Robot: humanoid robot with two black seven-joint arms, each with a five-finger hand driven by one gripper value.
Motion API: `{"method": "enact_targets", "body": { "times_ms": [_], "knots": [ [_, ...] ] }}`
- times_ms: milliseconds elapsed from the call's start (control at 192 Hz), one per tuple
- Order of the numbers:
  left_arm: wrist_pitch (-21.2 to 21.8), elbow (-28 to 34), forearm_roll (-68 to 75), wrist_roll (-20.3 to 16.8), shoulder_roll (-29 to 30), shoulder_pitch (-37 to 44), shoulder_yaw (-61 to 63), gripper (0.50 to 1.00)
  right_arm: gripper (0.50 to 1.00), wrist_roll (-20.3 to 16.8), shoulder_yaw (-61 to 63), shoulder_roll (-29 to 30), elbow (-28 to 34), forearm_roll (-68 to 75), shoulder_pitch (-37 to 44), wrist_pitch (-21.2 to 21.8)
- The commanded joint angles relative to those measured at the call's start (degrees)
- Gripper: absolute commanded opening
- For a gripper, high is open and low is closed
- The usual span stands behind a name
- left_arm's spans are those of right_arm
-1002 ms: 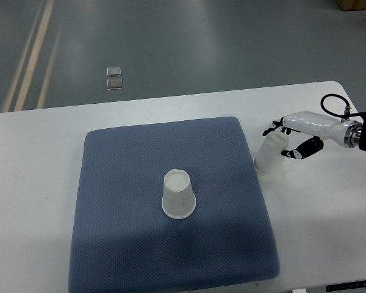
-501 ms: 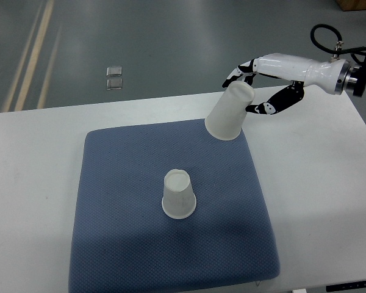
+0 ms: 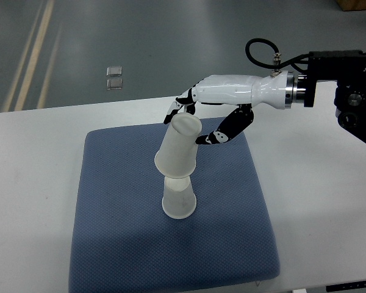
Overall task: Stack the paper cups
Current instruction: 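Lift the cup with the right hand over the inverted cup on the pad, then lower the held cup onto the inverted cup with the right hand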
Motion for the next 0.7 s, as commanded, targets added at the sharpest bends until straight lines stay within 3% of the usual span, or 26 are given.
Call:
{"method": "enact_targets", "body": {
  "times_ms": [0, 694],
  "knots": [
    [0.1, 0.0, 0.0, 0.0, 0.0, 0.0, 0.0, 1.0, 0.574, 0.0, -0.6, 1.5, 0.1, -1.9, 0.0, 0.1],
    [0.0, 0.0, 0.0, 0.0, 0.0, 0.0, 0.0, 1.0, 0.588, 0.4, -1.5, 2.1, 2.3, -5.8, -0.9, 3.6]
  ]
}}
